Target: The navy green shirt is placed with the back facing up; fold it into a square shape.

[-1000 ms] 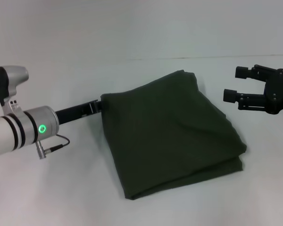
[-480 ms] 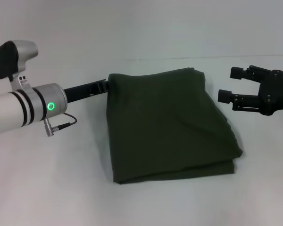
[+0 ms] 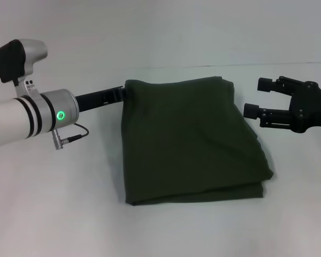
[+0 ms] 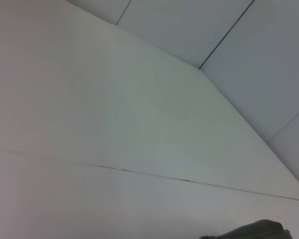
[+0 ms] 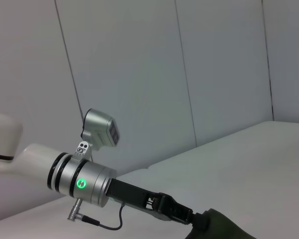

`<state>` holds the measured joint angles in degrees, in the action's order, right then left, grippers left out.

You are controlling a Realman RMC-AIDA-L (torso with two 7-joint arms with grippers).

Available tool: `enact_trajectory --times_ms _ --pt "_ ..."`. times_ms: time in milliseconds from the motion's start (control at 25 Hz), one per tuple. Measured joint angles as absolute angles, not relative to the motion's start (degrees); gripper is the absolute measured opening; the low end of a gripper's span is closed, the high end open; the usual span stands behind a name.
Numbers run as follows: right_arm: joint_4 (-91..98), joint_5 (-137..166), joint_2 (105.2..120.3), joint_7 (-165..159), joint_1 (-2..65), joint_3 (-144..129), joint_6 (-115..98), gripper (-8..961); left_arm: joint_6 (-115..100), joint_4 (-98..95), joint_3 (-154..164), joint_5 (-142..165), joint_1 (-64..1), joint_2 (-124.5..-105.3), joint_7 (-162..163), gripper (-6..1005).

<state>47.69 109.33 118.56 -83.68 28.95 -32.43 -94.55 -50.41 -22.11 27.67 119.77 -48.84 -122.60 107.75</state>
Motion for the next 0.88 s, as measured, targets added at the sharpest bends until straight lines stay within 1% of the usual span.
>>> enact_trajectory --times_ms 600,880 --pt "47.6 109.3 118.82 -83.3 28.9 -32.4 -94.3 931 -50.4 -22.2 27.9 119.7 -51.7 -122.96 107.8 59" --pt "47.6 109.3 118.82 -83.3 29.0 -32.5 -94.3 931 -50.4 -22.2 27.9 119.9 -51.9 -123.06 107.8 78"
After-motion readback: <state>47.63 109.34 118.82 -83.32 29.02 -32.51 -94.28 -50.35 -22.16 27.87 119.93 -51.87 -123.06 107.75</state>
